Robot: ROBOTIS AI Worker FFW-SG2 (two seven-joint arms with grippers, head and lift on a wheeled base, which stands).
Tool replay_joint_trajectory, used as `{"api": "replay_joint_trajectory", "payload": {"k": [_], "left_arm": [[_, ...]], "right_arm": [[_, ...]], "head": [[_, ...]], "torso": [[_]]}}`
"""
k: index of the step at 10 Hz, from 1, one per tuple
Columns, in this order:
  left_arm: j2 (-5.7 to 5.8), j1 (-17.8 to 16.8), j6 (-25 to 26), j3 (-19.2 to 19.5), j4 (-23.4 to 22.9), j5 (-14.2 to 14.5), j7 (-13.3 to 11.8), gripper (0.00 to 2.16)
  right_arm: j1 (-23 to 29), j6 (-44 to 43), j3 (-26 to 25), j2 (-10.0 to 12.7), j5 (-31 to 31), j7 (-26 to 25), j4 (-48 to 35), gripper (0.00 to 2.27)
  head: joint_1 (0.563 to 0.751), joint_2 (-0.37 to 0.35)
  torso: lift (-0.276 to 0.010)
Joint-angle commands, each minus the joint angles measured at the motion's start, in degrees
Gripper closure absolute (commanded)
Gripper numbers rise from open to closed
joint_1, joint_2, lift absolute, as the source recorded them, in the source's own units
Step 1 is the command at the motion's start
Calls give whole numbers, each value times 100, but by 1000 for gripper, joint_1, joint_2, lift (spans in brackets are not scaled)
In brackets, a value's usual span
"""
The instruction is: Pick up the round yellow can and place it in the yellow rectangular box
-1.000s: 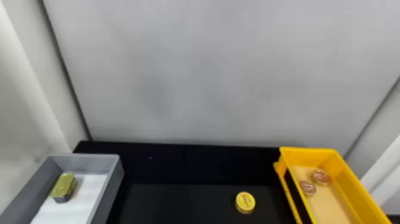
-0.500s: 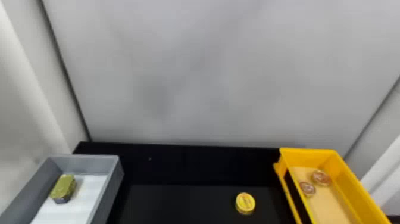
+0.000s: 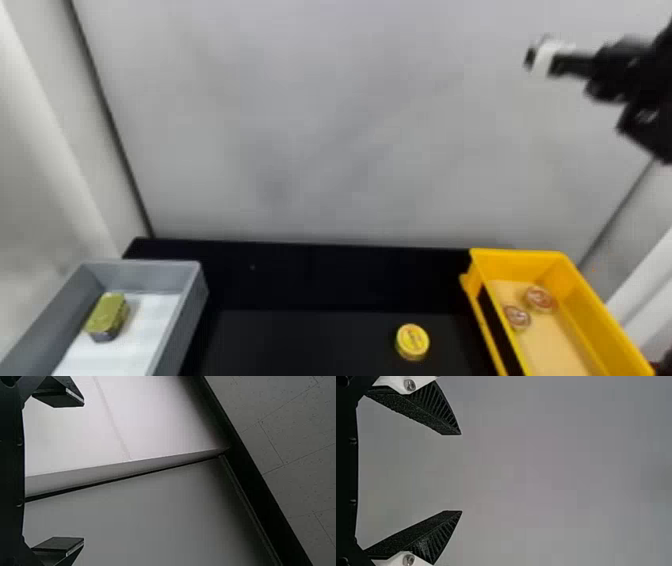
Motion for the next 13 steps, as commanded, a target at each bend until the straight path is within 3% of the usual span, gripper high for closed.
{"api": "replay_joint_trajectory", "payload": {"k": [1, 3, 5, 10, 13], "left_arm": [[-28, -10, 13, -31, 10, 9, 2, 61], [-36, -28, 13, -66, 36, 9, -6, 61], [-63, -80, 13, -128, 71, 9, -24, 61], [-116, -115, -14, -207, 133, 18, -68, 61], [-116, -142, -14, -242, 142, 18, -94, 61]], "right_arm": [[504, -377, -513, -221, -2433, -353, 1282, 61], [820, -958, -161, -467, -3074, -555, 2196, 62], [978, -1222, 173, -467, -3057, -432, 2925, 64], [1022, -1688, 1017, -406, -1387, 1097, 4604, 64], [996, -1987, 1324, -283, -939, 1634, 5509, 64]], "head": [[583, -78], [583, -78], [583, -78], [583, -78], [583, -78]], "torso": [[-9], [-9], [-9], [-9], [-9]]}}
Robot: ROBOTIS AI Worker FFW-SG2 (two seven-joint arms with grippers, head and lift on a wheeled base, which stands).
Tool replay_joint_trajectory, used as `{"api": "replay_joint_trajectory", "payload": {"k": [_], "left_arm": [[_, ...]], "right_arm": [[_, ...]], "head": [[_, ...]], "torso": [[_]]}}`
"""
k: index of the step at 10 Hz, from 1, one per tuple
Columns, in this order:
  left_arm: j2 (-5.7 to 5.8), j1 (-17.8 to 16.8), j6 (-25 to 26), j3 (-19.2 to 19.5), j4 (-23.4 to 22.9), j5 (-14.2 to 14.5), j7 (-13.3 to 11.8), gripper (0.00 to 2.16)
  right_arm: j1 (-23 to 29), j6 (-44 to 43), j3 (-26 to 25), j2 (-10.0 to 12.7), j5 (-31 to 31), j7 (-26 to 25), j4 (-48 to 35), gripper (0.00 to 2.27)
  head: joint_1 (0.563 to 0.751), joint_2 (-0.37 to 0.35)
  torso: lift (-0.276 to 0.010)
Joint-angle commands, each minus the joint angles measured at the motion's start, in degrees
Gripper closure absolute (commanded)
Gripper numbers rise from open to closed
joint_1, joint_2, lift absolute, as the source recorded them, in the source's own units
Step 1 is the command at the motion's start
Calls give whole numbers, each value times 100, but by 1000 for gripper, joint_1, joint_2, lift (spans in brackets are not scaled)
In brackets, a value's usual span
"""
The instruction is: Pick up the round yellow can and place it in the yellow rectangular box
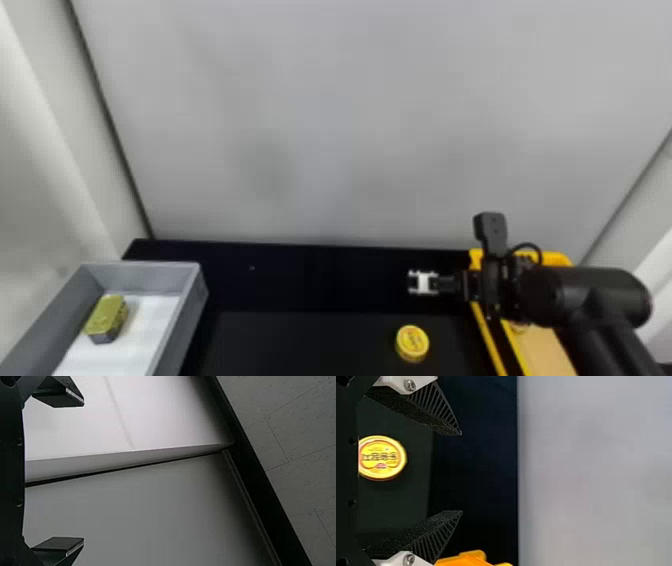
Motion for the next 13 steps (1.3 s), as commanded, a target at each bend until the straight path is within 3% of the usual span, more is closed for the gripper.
{"api": "replay_joint_trajectory", "payload": {"k": [1, 8, 13], "left_arm": [[1, -11, 1, -3, 2, 0, -26, 61], [-26, -2, -114, 32, 20, 27, -35, 61], [1, 7, -184, 49, 20, 44, -52, 61]], "right_arm": [[-8, -265, 208, 95, 267, 288, 609, 64], [-8, -766, 366, 412, 1893, 1563, 1365, 64], [9, -1012, 507, 535, 2095, 1722, 1628, 64]], "head": [[583, -78], [583, -78], [583, -78]], "torso": [[-9], [-9], [-9]]}}
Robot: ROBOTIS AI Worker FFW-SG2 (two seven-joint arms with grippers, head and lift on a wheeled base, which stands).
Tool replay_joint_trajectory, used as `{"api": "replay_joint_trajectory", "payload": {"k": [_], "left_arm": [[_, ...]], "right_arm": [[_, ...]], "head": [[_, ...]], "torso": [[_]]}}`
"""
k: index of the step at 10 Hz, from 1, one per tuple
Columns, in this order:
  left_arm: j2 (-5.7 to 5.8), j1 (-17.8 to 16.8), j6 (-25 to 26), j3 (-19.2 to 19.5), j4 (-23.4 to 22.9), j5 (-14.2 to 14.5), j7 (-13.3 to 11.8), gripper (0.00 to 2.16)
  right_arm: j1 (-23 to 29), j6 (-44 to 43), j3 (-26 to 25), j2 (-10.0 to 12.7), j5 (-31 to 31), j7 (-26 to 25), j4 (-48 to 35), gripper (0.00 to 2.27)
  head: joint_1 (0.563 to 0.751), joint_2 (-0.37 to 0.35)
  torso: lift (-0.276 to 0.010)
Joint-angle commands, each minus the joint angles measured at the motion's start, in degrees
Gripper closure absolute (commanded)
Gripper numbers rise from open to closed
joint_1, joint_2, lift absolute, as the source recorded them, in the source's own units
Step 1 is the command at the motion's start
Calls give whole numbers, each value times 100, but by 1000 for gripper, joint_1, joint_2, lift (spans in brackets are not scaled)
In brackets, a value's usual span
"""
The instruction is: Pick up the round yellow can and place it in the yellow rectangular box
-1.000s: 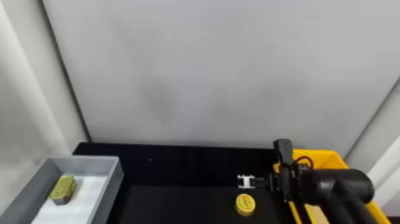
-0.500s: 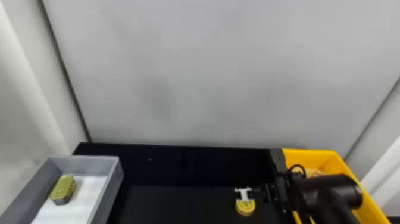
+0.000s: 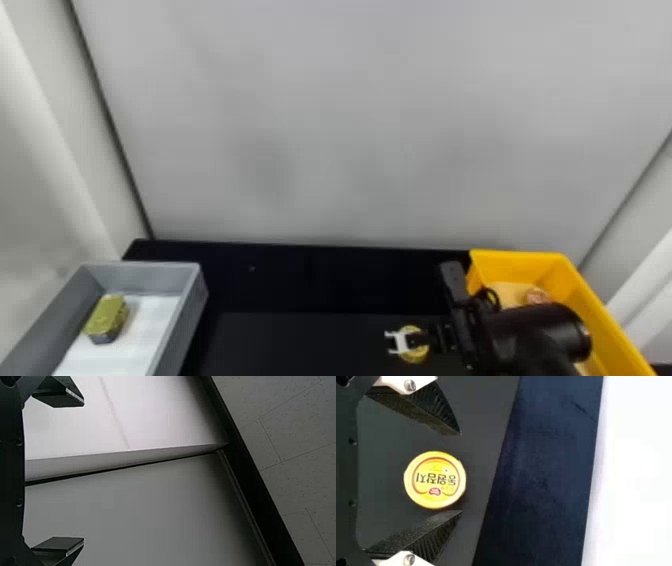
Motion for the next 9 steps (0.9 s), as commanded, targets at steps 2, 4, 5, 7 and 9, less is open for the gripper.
{"api": "replay_joint_trajectory", "payload": {"k": [2, 4, 5, 7, 9], "left_arm": [[-6, 11, -23, 3, 0, 5, -2, 61], [-6, 11, -41, 3, 0, 14, -2, 61], [-6, 20, -41, 11, 0, 14, -2, 61], [-15, 28, -50, 11, 0, 23, -2, 61], [-15, 28, -58, 3, 0, 23, -2, 61]], "right_arm": [[1, -48, 4, 9, 487, 256, 34, 64], [10, -57, -14, 9, 619, 335, 86, 64], [19, -101, -14, 18, 619, 335, 122, 64], [19, -145, -5, 44, 681, 335, 174, 73], [19, -180, -14, 62, 707, 344, 192, 256]], "head": [[583, -78], [583, -78], [583, -78], [583, -78], [583, -78]], "torso": [[-9], [-9], [-9], [-9], [-9]]}}
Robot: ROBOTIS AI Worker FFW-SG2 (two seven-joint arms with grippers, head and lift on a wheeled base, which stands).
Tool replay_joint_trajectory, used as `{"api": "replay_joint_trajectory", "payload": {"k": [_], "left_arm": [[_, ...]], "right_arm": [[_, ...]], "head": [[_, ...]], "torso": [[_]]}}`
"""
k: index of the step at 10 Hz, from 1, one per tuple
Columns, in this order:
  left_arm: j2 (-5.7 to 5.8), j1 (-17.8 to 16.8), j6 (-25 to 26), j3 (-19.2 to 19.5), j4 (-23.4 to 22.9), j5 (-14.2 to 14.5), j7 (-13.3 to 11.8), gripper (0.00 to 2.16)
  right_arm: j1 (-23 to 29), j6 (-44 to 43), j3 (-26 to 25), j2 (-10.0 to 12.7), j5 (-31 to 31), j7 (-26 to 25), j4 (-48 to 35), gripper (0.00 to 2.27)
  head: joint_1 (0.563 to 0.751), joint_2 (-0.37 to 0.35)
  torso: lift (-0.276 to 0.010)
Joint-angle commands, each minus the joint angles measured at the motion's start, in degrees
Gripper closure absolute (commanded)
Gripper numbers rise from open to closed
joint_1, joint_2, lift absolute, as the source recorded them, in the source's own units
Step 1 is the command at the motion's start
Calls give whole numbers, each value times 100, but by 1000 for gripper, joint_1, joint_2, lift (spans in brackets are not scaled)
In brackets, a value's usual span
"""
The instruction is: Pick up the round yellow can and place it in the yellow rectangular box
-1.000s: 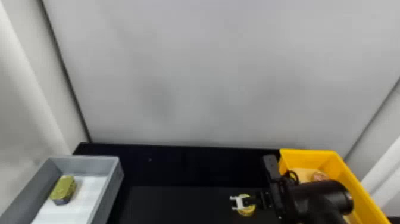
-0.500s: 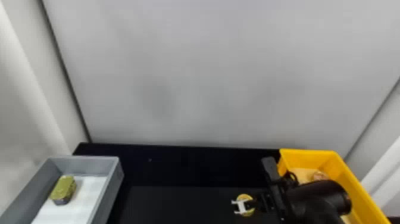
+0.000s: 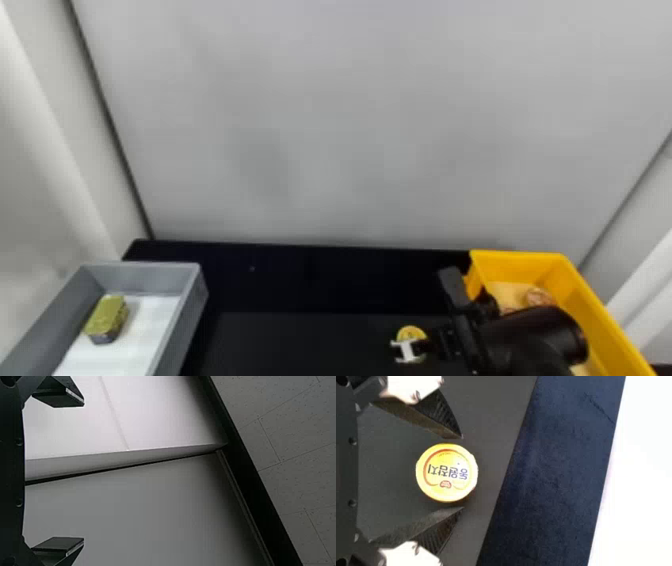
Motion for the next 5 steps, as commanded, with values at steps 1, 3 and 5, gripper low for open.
{"api": "replay_joint_trajectory", "payload": {"k": [1, 3, 5], "left_arm": [[0, 9, -13, 0, 0, 0, 0, 61], [0, 18, -4, 17, -9, 9, 0, 61], [0, 36, 40, 26, -27, 18, 0, 61]], "right_arm": [[8, -9, 4, 13, 27, -1, 15, 579], [96, 307, -57, 13, 159, 52, -222, 716], [483, 1723, -347, 13, 414, 96, -1866, 716]], "head": [[583, -78], [583, -78], [583, -78]], "torso": [[-9], [-9], [-9]]}}
